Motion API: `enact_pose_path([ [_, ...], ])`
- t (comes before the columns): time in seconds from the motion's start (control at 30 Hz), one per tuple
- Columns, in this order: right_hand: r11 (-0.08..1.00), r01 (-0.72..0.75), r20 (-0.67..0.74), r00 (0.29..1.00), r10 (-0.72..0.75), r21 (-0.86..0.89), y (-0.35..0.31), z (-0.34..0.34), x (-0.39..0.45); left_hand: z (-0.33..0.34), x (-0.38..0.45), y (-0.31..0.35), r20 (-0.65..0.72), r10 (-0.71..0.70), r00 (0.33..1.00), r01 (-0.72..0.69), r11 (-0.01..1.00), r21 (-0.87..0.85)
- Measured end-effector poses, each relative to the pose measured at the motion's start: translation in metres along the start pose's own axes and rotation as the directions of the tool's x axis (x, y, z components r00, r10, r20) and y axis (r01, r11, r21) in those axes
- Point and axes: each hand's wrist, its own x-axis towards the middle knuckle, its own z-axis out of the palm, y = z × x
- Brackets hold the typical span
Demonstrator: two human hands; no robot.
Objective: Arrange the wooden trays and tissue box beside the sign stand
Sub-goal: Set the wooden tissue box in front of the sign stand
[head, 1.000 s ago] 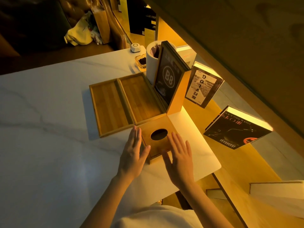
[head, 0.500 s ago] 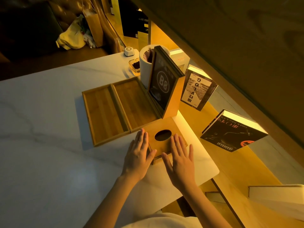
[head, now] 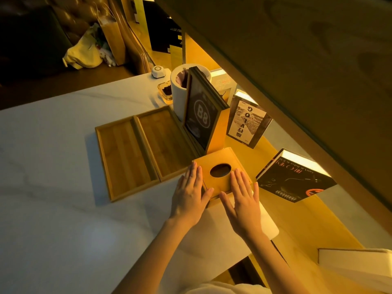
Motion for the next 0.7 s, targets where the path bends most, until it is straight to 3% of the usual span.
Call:
enact_pose_path([
  [0.7,0.998,0.026,0.091,0.996,-0.021,-0.05,0.025,-0.011,0.024,0.012,0.018,0.018,-0.017,-0.031,0.999,0.03,0.999,-0.041],
])
